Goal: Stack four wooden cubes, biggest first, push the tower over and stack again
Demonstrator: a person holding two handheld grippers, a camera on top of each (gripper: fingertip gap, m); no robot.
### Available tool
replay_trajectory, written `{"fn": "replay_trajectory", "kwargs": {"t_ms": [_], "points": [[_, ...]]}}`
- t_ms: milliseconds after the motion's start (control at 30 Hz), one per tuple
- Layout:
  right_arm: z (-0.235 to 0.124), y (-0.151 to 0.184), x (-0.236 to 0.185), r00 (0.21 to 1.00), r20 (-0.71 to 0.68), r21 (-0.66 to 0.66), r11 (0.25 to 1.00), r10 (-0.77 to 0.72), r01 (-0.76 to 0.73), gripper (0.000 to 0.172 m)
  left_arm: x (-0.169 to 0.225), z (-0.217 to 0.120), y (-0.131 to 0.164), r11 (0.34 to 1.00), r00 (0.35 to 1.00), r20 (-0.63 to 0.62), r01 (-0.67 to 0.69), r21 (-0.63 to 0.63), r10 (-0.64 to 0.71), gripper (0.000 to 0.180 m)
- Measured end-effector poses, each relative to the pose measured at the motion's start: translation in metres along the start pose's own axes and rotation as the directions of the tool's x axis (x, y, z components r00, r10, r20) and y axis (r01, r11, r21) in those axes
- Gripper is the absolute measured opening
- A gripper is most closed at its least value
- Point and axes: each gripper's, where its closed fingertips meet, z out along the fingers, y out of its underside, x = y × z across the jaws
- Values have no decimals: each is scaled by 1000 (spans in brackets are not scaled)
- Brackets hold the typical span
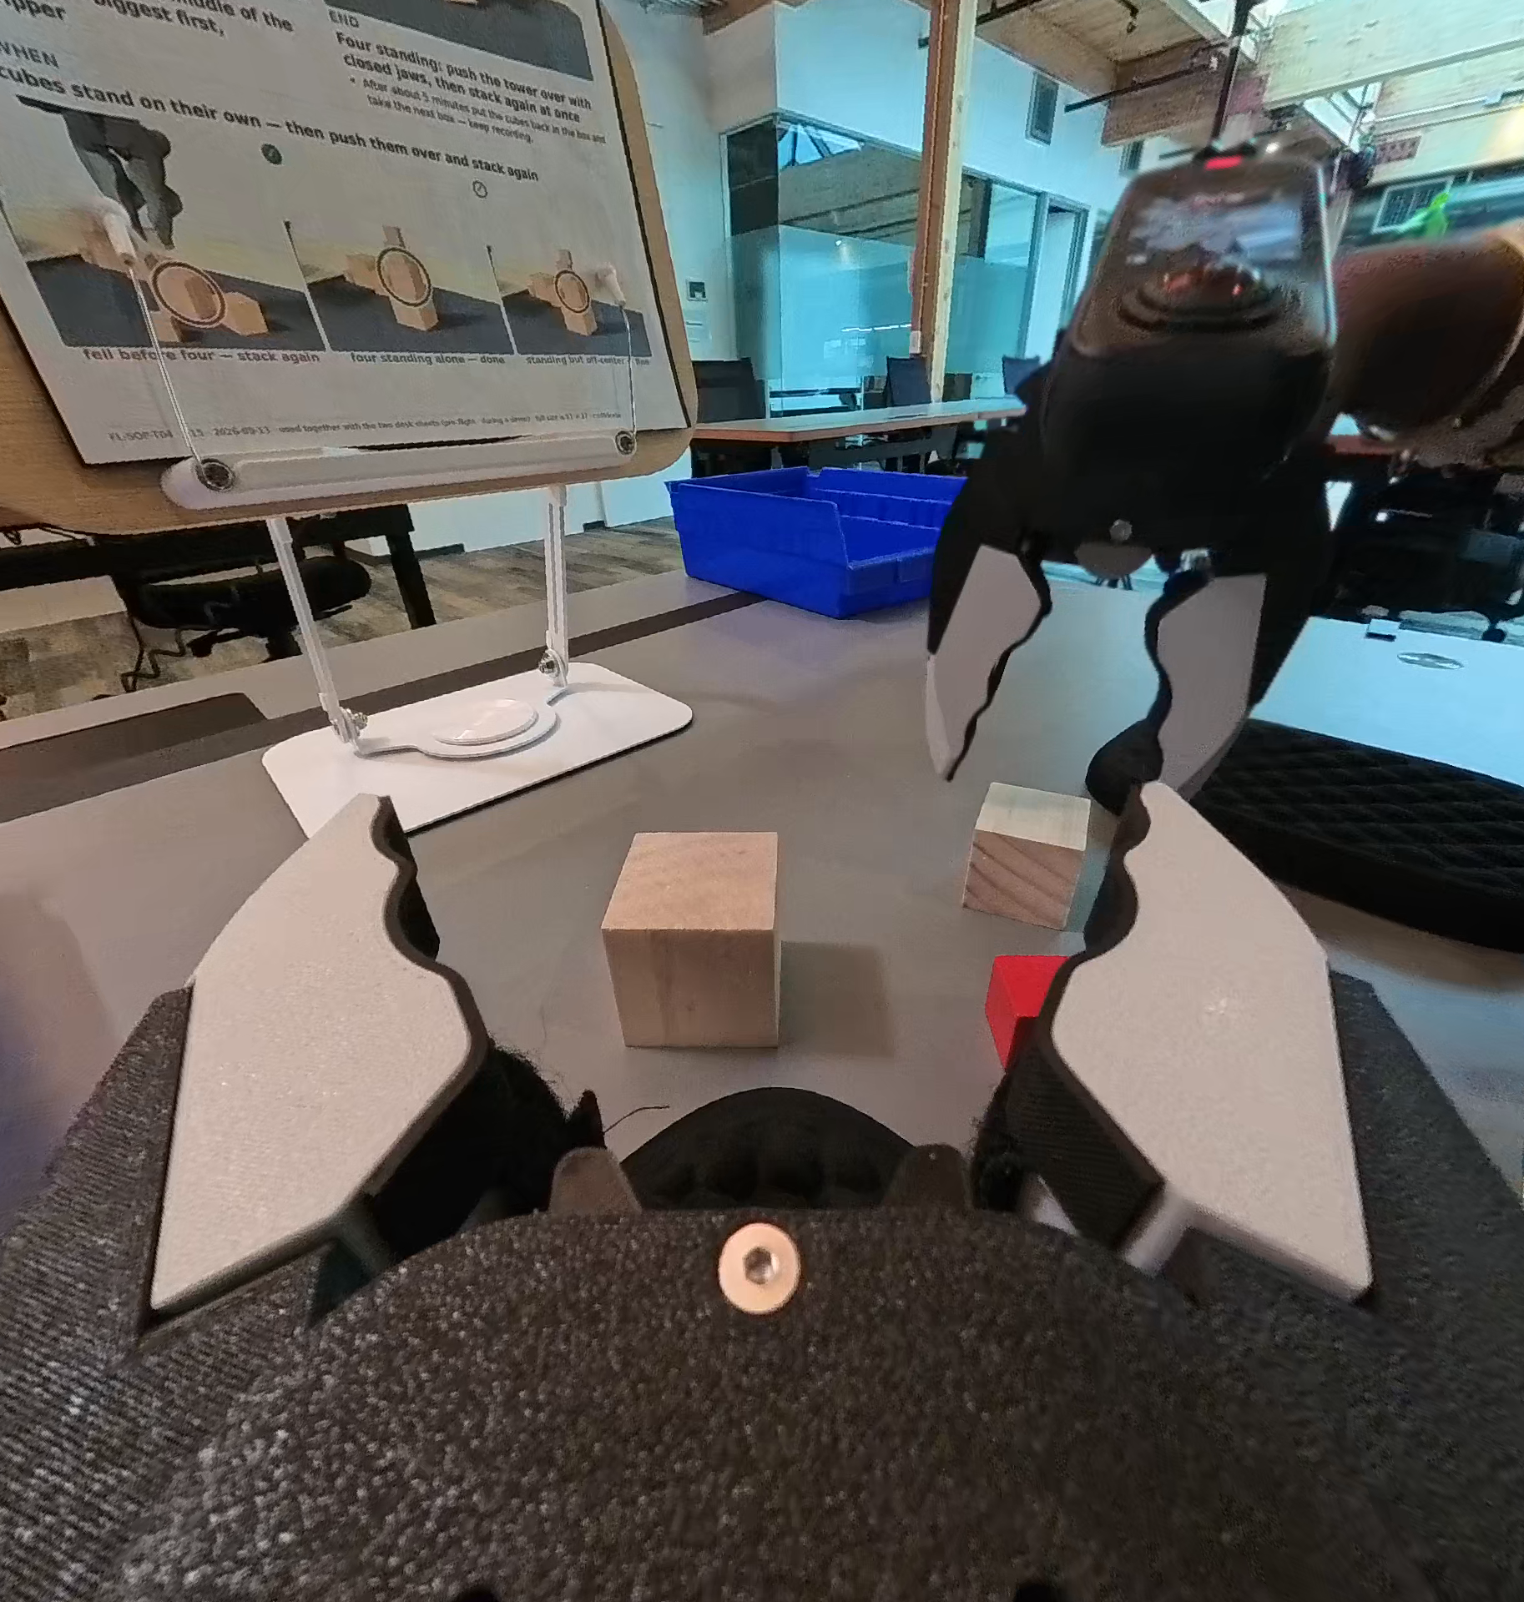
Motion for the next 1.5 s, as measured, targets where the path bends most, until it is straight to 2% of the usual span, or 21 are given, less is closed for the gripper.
{"fn": "replay_trajectory", "kwargs": {"t_ms": [500, 600, 700, 800, 900, 1100, 1233, 1500], "points": [[27, -3, 0, 1000, 3, 29, 1000, 11, -11, 45, 0, 0, 0, 1000, 1000, -4, 4, -4, -4, 146], [14, -7, 2, 1000, 26, 32, 999, -7, 6, 45, 0, 1, 1, 1000, 1000, -3, 4, -6, -4, 146], [-15, -17, 17, 999, -1, 28, 998, -51, 51, 45, 0, 1, 1, 1000, 1000, -3, 5, -7, -5, 146], [-42, -39, 38, 992, -39, 34, 992, -122, 124, 45, 1, 0, 1, 1000, 1000, -4, 3, -5, -3, 146], [-54, -66, 57, 975, -61, 53, 974, -215, 218, 45, 1, 1, 1, 1000, 1000, -3, 1, -7, -1, 146], [-42, -102, 87, 948, -61, 83, 945, -313, 318, 45, 0, 0, 0, 1000, 1000, -6, 9, -3, -9, 146], [-28, -103, 95, 941, -21, 51, 940, -337, 338, 45, -1, 0, 0, 1000, 1000, -10, 21, 2, -21, 146], [-22, -102, 96, 935, 17, 40, 935, -354, 353, 45, -1, 0, 0, 999, 999, -12, 33, 4, -33, 145]]}}
